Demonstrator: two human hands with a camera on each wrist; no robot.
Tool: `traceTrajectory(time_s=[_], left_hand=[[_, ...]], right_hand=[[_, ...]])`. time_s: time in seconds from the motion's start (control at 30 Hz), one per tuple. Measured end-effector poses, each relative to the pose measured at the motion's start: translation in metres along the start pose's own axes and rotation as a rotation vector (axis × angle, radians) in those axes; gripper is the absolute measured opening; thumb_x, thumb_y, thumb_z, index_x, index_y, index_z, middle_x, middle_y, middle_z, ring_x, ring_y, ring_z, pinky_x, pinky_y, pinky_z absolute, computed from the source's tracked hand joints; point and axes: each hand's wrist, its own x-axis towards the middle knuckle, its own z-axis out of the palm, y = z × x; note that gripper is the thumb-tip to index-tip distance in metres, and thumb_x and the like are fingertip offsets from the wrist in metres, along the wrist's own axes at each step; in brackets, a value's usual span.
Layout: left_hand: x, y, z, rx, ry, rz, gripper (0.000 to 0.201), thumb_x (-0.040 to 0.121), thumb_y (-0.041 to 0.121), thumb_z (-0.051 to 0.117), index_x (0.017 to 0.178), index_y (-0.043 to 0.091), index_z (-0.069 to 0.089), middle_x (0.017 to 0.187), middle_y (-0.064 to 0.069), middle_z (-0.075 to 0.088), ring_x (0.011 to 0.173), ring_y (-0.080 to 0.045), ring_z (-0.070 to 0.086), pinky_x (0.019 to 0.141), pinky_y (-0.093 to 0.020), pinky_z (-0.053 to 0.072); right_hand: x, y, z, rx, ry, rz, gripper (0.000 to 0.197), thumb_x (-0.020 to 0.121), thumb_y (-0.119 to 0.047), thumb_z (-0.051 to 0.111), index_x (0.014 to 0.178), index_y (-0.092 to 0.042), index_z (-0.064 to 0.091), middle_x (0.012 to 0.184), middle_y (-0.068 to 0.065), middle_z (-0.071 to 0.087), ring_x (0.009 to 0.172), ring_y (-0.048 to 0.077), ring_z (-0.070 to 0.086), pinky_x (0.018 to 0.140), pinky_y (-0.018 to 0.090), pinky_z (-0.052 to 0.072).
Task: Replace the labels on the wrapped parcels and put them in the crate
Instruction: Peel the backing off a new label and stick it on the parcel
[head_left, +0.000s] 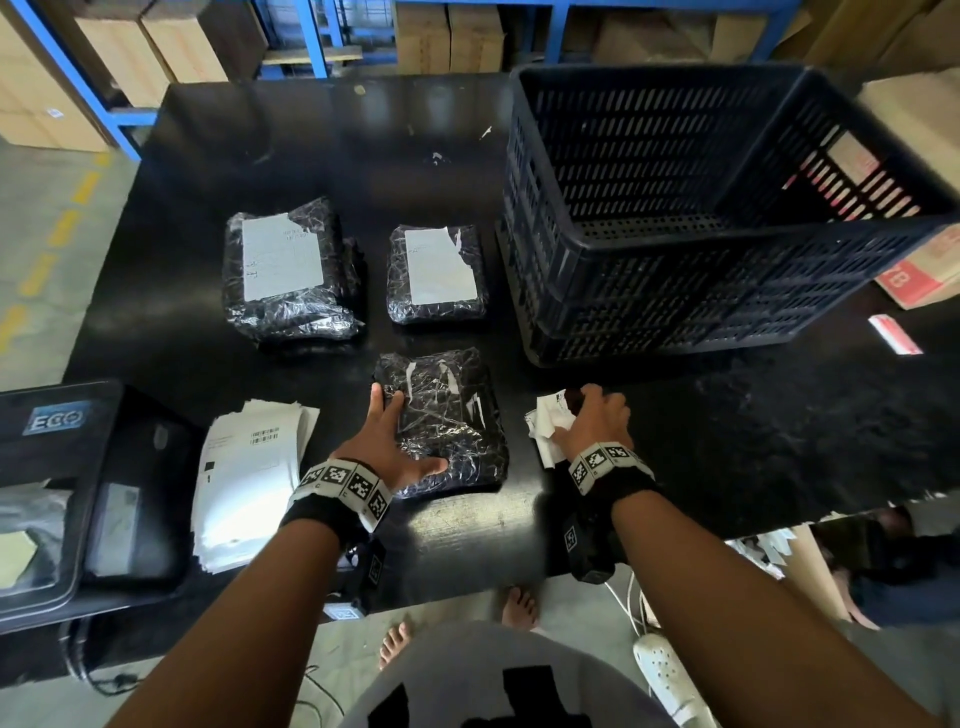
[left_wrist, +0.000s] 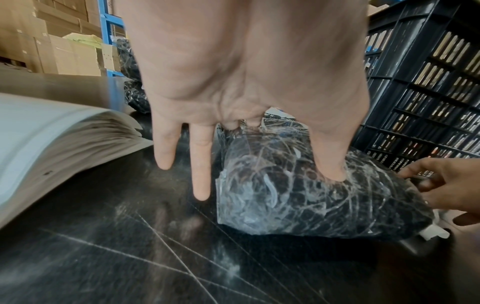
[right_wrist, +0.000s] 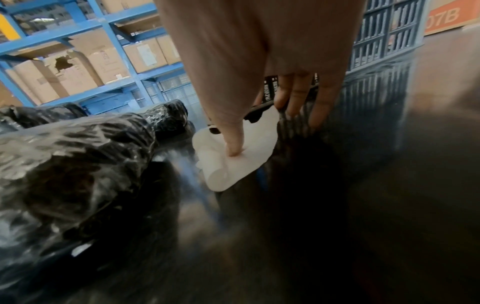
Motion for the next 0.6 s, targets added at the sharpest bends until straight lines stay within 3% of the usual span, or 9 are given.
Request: traceTrajectory(time_s=[0.1,0.2,0.4,0.53,0.6], left_hand=[[0.000,0.000,-0.001,-0.015,-0.008,0.002,0.120,0.062,0.057,0.079,0.149,0.038,-0.001,0.151,0.020,-0.028,0.138,-0.021,0.035,0.104,-0.039,0.041],[0.001,0.000,-0.001,-0.013,-0.012,0.003,0.120,0.062,0.057,0.079,0.149,0.038,-0.002,0.151,0.020,-0.029,0.138,-0.022,0.034,0.105,-0.041,0.041],[-0.002,0.003,0.000,-0.010,-0.008,0.008,0.120,0.064,0.055,0.079,0.150,0.037,-0.003,0.151,0.017,-0.029,0.139,-0.024,0.032,0.103,-0.040,0.040],[-0.003,0.005,0.000,0.014,0.008,0.010,0.120,0.064,0.055,0.079,0.150,0.035,-0.003,0.153,0.016,-0.028,0.140,-0.024,0.031,0.103,-0.038,0.040],[-0.003,0.007,0.001,0.032,0.013,0.002,0.121,0.064,0.056,0.078,0.150,0.035,-0.004,0.153,0.015,-0.027,0.140,-0.024,0.031,0.101,-0.036,0.041]], right_hand=[[0.000,0.007,-0.004,-0.015,0.002,-0.071,0.044,0.076,-0.024,0.075,0.114,-0.022,0.053,0.124,0.007,0.044,0.117,0.026,0.044,0.081,0.038,0.047],[-0.006,0.010,0.002,0.021,-0.063,-0.170,0.025,0.086,-0.018,0.062,0.110,-0.023,0.064,0.121,0.005,0.050,0.115,0.024,0.051,0.088,0.035,0.046],[-0.015,0.008,0.000,0.027,-0.135,-0.213,0.031,0.092,-0.017,0.049,0.117,-0.019,0.067,0.125,0.009,0.054,0.115,0.025,0.054,0.091,0.034,0.046],[-0.011,0.007,-0.008,0.030,-0.201,-0.167,0.050,0.089,-0.026,0.052,0.138,-0.020,0.049,0.134,0.008,0.050,0.123,0.028,0.050,0.098,0.039,0.045],[-0.009,0.006,-0.012,0.038,-0.198,-0.156,0.052,0.088,-0.028,0.053,0.139,-0.021,0.047,0.136,0.008,0.047,0.123,0.028,0.051,0.100,0.040,0.045]])
